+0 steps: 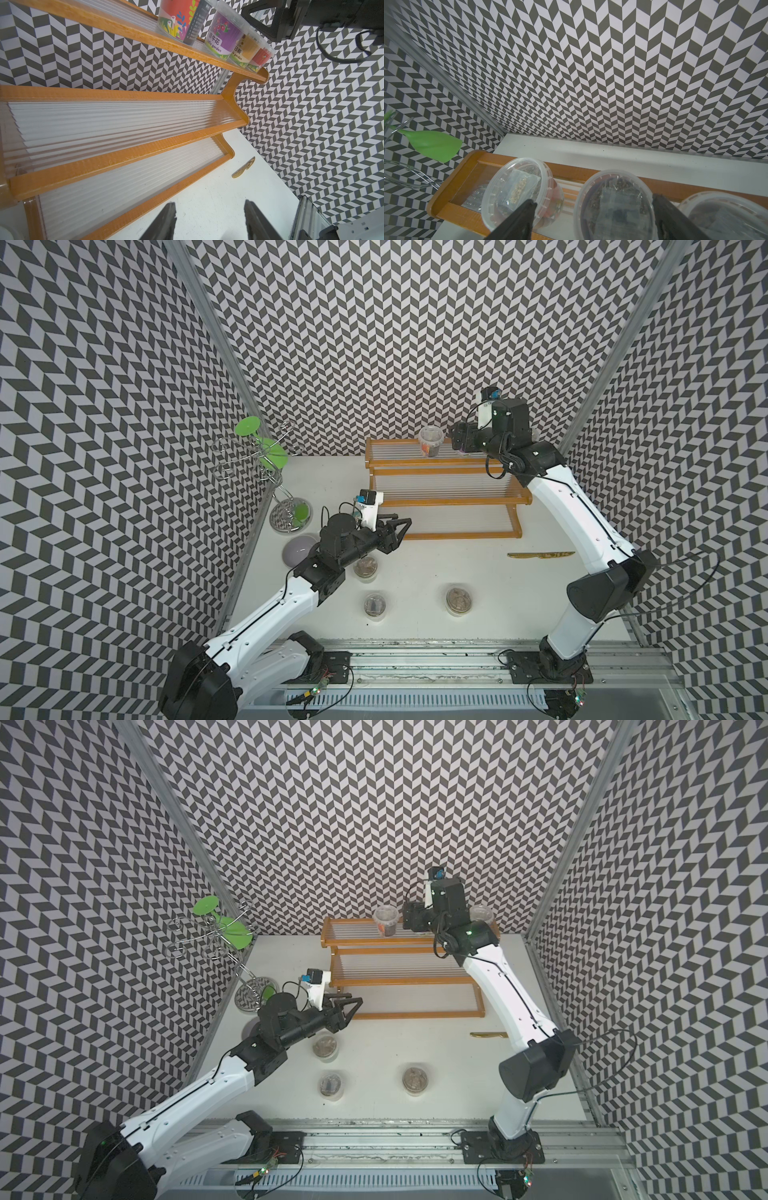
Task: Place the seed container on the shelf
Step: Place the seed jar on the shelf, then adjust the seed jar on the shelf.
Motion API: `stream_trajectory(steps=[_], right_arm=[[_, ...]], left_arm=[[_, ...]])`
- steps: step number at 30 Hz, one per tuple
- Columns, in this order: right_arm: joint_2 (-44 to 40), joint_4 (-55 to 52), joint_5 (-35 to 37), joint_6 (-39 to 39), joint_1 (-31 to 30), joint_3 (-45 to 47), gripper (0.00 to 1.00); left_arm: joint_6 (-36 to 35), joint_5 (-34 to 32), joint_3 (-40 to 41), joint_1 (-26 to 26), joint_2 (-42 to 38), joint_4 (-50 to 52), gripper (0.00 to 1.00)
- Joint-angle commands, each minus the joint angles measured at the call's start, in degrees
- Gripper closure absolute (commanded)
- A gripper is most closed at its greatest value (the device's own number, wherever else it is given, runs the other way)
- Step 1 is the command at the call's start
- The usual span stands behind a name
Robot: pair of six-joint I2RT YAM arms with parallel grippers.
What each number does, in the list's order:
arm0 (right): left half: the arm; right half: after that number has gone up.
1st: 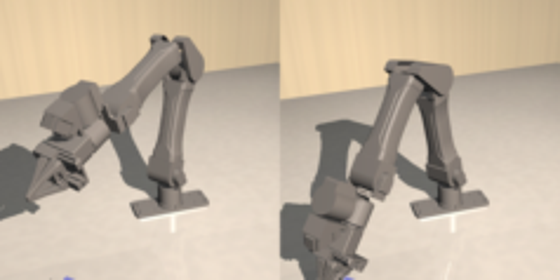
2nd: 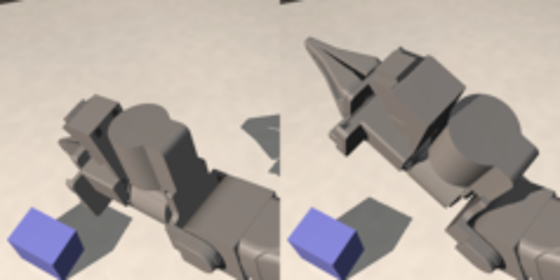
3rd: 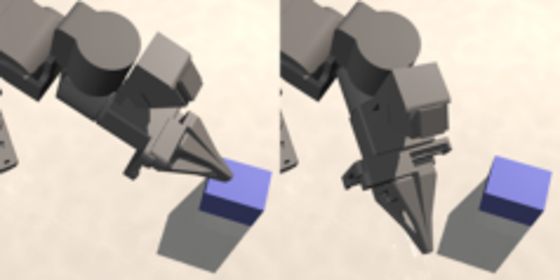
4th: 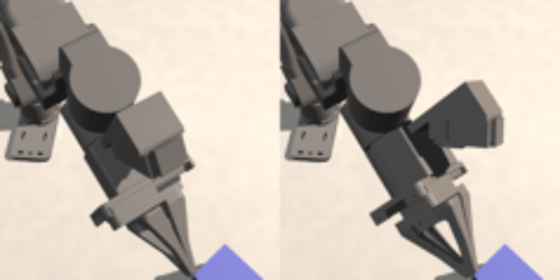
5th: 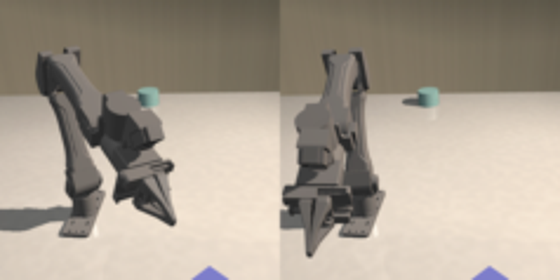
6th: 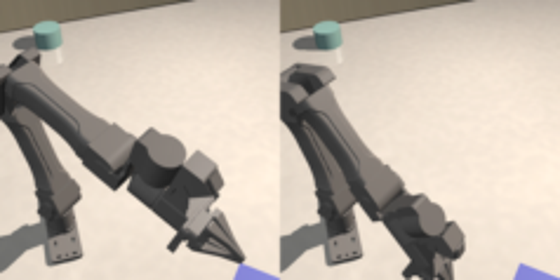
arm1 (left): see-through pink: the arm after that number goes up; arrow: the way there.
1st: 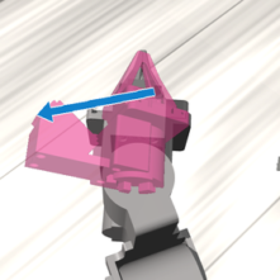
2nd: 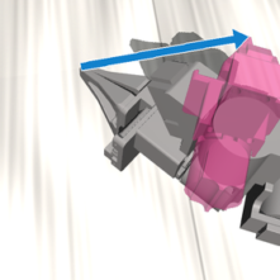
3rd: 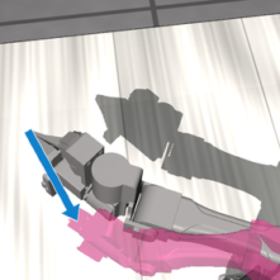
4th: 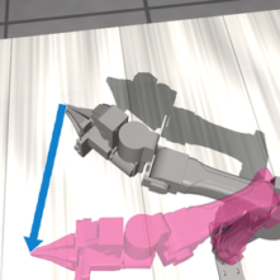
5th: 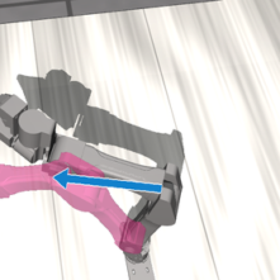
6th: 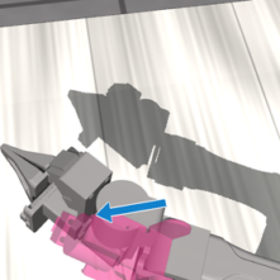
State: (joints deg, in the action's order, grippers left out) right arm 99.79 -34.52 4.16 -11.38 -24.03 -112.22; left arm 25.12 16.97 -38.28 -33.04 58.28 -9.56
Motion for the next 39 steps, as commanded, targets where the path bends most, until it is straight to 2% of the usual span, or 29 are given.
stream_trajectory(steps=[1, 13, 22, 29, 33, 36, 39], right_arm=[[0.86, 0.80, -0.52, 0.41, 0.13, 0.62, 0.12], [0.85, 1.70, -3.01, 0.64, 0.13, -0.36, 0.12], [0.02, 2.09, -1.32, 1.66, 0.13, -2.08, 0.12], [-5.05, 4.87, 1.19, 7.84, 0.17, -1.89, 0.04], [-12.22, 8.84, -2.01, 11.61, 0.13, 7.56, 0.00], [-20.30, 15.21, -8.20, 14.41, 0.13, 20.12, 0.01], [-30.96, 24.37, -12.31, 13.51, 0.14, 35.19, 0.00]], left_arm=[[-0.36, -0.03, -0.75, -0.31, -0.25, -0.15, 0.44], [-0.27, -0.18, -0.71, -0.32, -0.36, -0.33, 0.43], [-0.56, -0.26, -0.92, -0.31, -0.84, 0.23, 0.44], [-1.72, -0.94, -1.40, -0.23, -2.19, 1.29, 0.43], [-2.31, -2.50, -1.56, -0.22, -3.65, 3.35, 0.41], [-2.36, -3.89, -1.19, -0.19, -5.58, 5.16, 0.38], [-2.36, -5.96, 0.13, -0.18, -8.50, 6.96, 0.32]])
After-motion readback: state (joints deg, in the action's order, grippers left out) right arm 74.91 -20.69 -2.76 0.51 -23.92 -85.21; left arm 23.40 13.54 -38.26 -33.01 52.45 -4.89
